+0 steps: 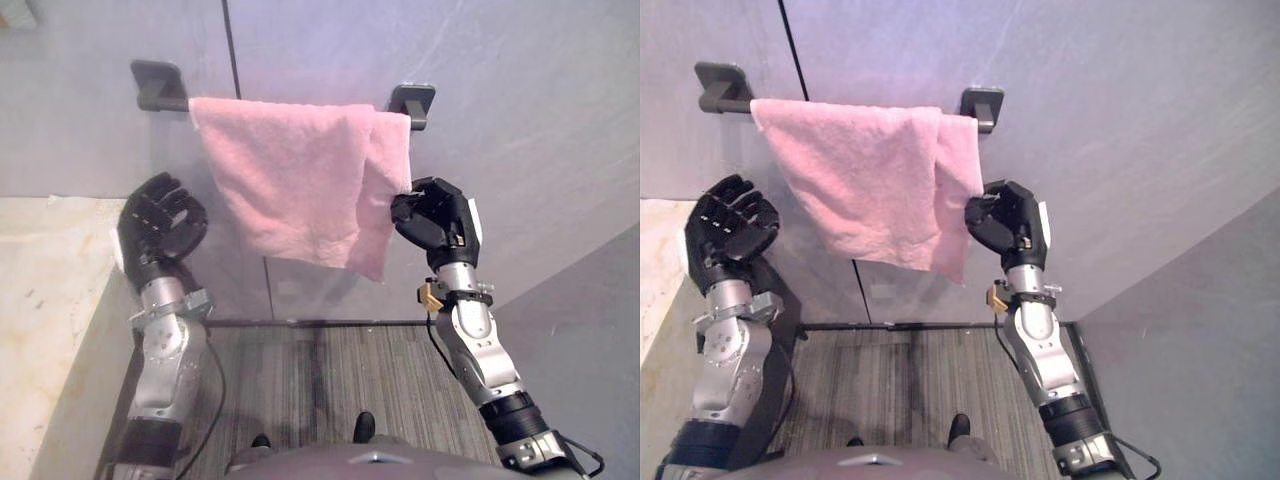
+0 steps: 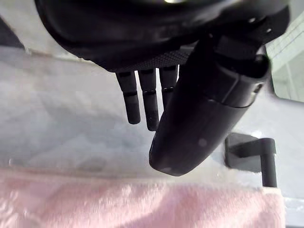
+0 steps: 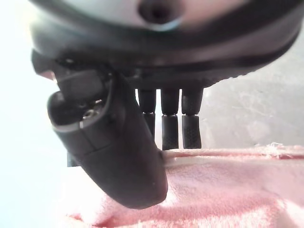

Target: Organize the bathroom.

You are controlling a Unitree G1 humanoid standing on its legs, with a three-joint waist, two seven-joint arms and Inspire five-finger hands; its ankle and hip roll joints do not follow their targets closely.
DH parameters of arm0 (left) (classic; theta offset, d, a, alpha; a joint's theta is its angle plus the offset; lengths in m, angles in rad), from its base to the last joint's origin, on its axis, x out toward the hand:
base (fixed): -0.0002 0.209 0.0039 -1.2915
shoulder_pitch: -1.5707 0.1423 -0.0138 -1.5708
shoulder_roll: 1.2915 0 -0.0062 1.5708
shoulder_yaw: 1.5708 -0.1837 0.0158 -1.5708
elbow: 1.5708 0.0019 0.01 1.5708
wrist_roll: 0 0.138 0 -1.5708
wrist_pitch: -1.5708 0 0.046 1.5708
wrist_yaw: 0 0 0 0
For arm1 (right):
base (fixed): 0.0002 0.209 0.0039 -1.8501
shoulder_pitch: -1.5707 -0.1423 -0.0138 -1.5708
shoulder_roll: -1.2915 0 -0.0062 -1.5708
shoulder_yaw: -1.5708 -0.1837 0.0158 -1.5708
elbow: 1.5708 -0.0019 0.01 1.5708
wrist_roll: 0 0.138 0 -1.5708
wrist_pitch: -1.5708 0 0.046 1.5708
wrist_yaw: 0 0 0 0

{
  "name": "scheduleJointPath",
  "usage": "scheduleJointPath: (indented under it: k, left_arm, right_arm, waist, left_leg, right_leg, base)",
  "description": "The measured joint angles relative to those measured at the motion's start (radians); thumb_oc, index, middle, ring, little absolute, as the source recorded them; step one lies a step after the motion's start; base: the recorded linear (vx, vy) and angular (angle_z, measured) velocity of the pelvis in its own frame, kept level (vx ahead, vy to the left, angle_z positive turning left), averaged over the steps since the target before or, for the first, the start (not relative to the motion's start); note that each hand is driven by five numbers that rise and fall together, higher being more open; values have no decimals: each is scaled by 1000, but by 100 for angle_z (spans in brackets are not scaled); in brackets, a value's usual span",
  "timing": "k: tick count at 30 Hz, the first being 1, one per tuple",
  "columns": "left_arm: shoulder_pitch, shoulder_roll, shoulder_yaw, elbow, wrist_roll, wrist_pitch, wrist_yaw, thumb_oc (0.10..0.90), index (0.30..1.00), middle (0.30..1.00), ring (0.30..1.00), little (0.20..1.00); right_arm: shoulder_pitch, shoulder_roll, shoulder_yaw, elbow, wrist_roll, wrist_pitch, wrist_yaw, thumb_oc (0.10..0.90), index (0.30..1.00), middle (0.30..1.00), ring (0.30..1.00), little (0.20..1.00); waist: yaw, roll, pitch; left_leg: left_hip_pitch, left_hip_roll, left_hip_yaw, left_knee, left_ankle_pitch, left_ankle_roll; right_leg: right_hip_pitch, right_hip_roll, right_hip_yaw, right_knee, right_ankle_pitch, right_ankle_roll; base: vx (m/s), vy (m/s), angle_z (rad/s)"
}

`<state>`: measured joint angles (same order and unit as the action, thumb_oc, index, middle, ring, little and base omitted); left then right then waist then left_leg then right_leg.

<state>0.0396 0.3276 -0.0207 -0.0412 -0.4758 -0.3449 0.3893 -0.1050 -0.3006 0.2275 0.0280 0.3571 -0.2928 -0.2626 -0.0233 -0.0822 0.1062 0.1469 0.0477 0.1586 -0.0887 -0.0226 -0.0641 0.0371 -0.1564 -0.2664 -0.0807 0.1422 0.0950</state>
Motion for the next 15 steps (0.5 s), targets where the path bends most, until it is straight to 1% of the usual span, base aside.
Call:
scheduleJointPath:
  k: [1,3,6,7,8,9,10,15]
  left_arm:
    - [0,6,-10,0,-6,1,-50,587,580,580,580,580]
    - [-6,16,-32,0,-7,1,-107,580,571,571,571,571]
    - [-24,36,-45,9,-3,23,-147,574,561,561,561,561]
    - [-32,40,-45,20,-3,25,-151,544,516,516,516,516]
    - [-45,47,-43,44,-3,25,-155,524,486,486,486,486]
    - [-47,50,-42,55,-3,25,-157,431,347,347,347,347]
    - [-49,60,-41,73,-2,25,-158,400,300,300,300,300]
    - [-49,74,-39,83,15,41,-145,400,300,300,300,300]
  right_arm:
    - [0,0,0,0,0,0,12,400,300,300,300,300]
    - [0,0,1,0,1,0,23,400,300,300,300,300]
    - [-3,-1,11,0,1,0,35,400,300,300,300,300]
    - [-3,-2,13,0,1,0,37,400,300,300,300,300]
    - [-3,-2,19,1,1,0,40,400,300,300,300,300]
    - [-3,-2,22,1,1,0,43,400,300,300,300,300]
    - [-2,-3,22,2,2,0,55,400,300,300,300,300]
    - [1,-3,22,4,2,0,69,400,300,300,300,300]
  waist:
    - [-4,2,-1]
    - [-8,6,-3]
    - [-12,15,-10]
    - [-12,18,-13]
    - [-13,24,-19]
    - [-13,26,-22]
    - [-13,30,-26]
    - [-12,29,-38]
  left_leg:
    - [0,-1,1,0,0,0]
    - [1,-1,3,-1,0,0]
    - [4,0,8,-1,0,0]
    - [4,0,8,-1,0,0]
    - [4,-1,10,-1,-1,1]
    - [5,-1,11,-1,-1,1]
    - [7,-1,15,-1,-2,1]
    - [13,-2,25,-2,-4,2]
  right_leg:
    - [0,0,0,0,0,0]
    - [0,0,2,0,1,0]
    - [0,1,6,0,1,0]
    - [-1,1,7,0,1,0]
    - [-1,1,8,0,2,0]
    - [-1,1,10,0,2,0]
    - [-1,1,14,0,2,0]
    - [-1,2,24,0,3,1]
  base:
    - [0,0,0]
    - [0,0,0]
    - [18,17,-4]
    - [0,0,0]
    - [24,22,-3]
    - [21,20,-6]
    - [18,17,-7]
    - [18,11,-6]
